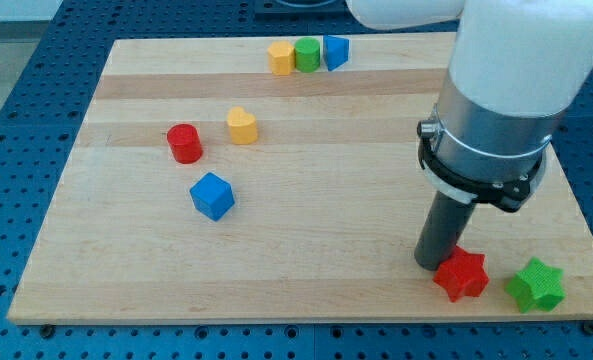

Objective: Move the red star left to the green star

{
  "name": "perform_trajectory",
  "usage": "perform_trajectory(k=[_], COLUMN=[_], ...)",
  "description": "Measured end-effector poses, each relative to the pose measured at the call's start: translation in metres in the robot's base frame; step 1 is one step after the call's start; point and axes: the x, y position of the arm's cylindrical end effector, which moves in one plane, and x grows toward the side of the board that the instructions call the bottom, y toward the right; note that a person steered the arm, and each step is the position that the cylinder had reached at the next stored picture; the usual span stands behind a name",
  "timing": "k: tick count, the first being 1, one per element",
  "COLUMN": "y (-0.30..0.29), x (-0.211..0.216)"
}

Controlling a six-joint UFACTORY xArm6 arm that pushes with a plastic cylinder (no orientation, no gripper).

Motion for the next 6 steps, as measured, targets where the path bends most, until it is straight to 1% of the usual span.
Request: perform_trajectory(k=[1,2,4,6], y=[0.000,0.000,0.000,-0.045], x=[0.001,0.012,0.007,-0.001])
